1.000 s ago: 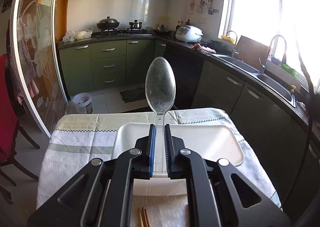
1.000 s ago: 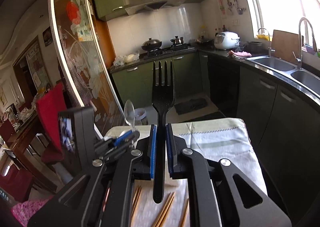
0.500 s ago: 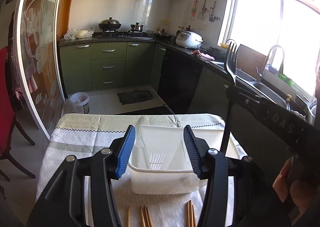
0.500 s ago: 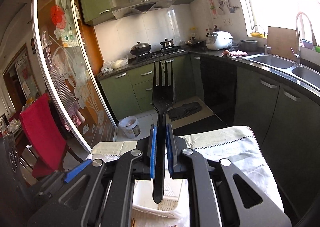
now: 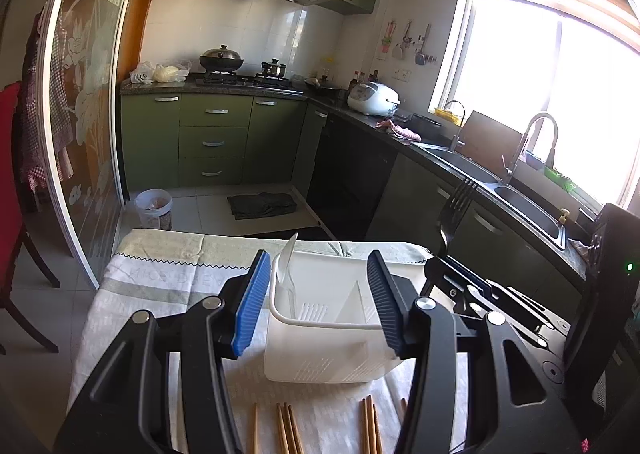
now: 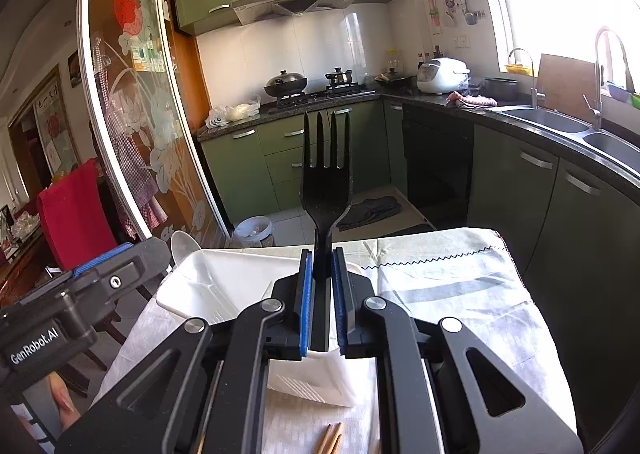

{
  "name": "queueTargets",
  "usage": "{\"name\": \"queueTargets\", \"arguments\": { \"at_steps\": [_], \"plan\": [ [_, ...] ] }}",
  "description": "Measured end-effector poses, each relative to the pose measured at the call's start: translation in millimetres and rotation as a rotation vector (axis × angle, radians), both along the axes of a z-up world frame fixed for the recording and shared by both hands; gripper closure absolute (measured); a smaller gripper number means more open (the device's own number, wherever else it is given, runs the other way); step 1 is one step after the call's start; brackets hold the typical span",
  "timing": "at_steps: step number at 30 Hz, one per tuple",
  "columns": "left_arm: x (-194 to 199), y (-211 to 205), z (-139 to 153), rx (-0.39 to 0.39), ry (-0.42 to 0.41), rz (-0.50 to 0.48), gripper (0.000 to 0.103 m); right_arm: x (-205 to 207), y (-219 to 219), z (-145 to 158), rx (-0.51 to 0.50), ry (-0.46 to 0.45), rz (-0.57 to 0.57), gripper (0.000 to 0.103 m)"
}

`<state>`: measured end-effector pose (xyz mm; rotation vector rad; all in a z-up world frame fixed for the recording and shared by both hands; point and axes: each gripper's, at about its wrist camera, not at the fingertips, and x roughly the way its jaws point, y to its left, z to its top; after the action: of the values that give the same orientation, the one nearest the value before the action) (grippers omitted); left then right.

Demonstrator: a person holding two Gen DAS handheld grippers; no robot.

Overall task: Organize utensils
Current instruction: 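Lower the black fork into the white caddy and open the right gripper, then grasp one wooden chopstick with the left gripper while right grasps another chopstick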

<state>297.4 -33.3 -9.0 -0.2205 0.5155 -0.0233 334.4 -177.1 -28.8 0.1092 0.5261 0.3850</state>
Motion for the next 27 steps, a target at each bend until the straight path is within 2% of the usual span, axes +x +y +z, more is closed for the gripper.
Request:
{"name": "queueTargets", "arguments": {
  "at_steps": [7,10,11,12,14,17,20,23,27],
  "plan": [
    [-14,4,6,0.015,0.006,0.009,0.052,-19,-3,1,-0.034,-0.026,0.013,0.092],
    [-23,4,4,0.034,0.055,0.002,0.049,-31,-8,3,-0.047,-0.019,0.017,0.092],
    [-26,4,3,0.045,0.076,0.005,0.049,-35,-11,3,-0.052,-0.010,0.019,0.087],
    [-29,4,1,0.060,0.103,0.008,0.049,-38,-14,2,-0.061,0.004,0.020,0.082],
    [-35,7,-6,0.084,0.163,0.015,0.049,-48,-23,-1,-0.073,0.035,0.024,0.081],
    [-42,11,-31,0.108,0.313,0.011,0.050,-60,-35,-8,-0.112,0.090,0.033,0.081],
    [-44,20,-66,0.095,0.480,0.004,0.051,-67,-45,-21,-0.170,0.155,0.050,0.081],
    [-41,22,-97,0.103,0.612,-0.010,0.063,-72,-52,-38,-0.218,0.236,0.074,0.081],
    [-37,16,-126,0.125,0.713,-0.008,0.064,-78,-57,-59,-0.280,0.295,0.087,0.081]
  ]
}}
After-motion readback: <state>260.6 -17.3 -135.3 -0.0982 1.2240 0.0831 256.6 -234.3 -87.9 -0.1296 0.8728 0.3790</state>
